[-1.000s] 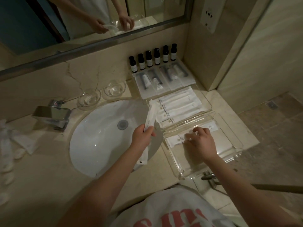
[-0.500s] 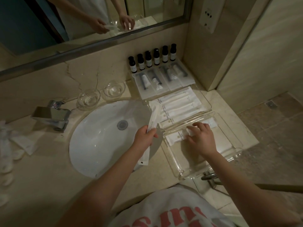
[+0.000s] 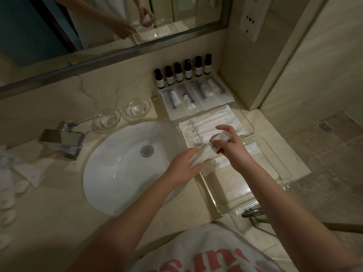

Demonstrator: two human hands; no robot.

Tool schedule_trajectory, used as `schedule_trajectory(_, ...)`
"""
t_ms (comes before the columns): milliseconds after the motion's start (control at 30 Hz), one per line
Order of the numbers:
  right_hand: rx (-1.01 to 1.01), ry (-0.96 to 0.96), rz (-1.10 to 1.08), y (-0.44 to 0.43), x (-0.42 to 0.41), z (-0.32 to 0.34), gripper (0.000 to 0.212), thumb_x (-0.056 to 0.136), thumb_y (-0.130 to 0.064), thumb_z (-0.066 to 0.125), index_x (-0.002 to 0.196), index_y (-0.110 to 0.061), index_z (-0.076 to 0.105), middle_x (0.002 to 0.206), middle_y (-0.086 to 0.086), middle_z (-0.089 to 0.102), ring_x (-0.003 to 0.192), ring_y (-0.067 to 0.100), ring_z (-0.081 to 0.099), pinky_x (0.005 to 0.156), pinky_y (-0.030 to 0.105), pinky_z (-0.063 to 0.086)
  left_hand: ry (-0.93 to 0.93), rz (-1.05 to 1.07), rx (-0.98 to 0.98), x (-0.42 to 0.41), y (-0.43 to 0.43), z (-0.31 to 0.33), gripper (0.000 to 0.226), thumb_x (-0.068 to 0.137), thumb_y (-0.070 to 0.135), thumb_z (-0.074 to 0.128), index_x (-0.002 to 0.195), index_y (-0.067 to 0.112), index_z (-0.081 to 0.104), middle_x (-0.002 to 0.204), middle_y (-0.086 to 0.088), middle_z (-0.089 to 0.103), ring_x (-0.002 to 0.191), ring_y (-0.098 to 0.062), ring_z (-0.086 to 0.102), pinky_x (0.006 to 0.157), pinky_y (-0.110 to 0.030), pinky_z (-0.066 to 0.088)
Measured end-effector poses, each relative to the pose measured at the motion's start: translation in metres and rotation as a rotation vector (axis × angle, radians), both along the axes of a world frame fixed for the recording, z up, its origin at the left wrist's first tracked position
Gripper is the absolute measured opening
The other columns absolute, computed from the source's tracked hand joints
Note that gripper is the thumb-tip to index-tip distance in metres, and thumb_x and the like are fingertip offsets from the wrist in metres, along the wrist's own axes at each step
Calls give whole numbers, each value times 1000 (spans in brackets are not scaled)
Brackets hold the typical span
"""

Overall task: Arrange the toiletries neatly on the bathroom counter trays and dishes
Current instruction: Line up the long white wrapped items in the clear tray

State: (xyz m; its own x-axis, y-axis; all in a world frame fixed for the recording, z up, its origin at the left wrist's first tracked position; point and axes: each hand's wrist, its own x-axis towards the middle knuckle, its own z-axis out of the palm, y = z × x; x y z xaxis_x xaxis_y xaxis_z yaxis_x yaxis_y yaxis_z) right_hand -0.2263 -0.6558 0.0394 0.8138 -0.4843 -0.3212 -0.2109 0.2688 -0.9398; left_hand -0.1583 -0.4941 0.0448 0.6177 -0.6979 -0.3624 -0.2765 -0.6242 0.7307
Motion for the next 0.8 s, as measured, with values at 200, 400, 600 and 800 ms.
schedule_trajectory(200, 204, -112, -7, -5, 2, 3, 44, 85, 13, 50, 120, -12, 45, 89, 8, 65, 78, 16, 64, 66, 24, 54, 554, 40, -24, 12, 6, 1, 19, 94, 22, 52, 97, 11, 67, 80, 4, 66, 69, -3, 60, 62, -12, 45)
schedule_trajectory(400, 28, 135, -39, -3, -10, -7, 30, 93, -20, 53, 121, -9, 51, 94, 7, 64, 73, 20, 59, 68, 29, 48, 695, 586, -396, 0, -9, -3, 12, 92, 13, 55, 91, 8, 66, 82, -4, 66, 73, -16, 60, 68, -28, 48)
schedule_trajectory(600, -29, 209, 152, 12, -33, -14, 21, 93, -23, 55, 102, -5, 61, 82, 2, 63, 77, 19, 58, 72, 32, 46, 617, 652, -518, -7, -21, -9, 22, 92, 4, 52, 113, 7, 58, 105, -4, 70, 101, -17, 64, 92, -33, 50)
schedule_trajectory(800, 22, 190, 245, 22, -45, -22, 7, 89, -12, 59, 83, -11, 59, 72, 3, 59, 59, 12, 60, 62, 26, 50, 699, 650, -613, -20, -28, -8, 25, 92, -1, 48, 104, 20, 55, 99, -1, 68, 94, -11, 64, 79, -23, 49)
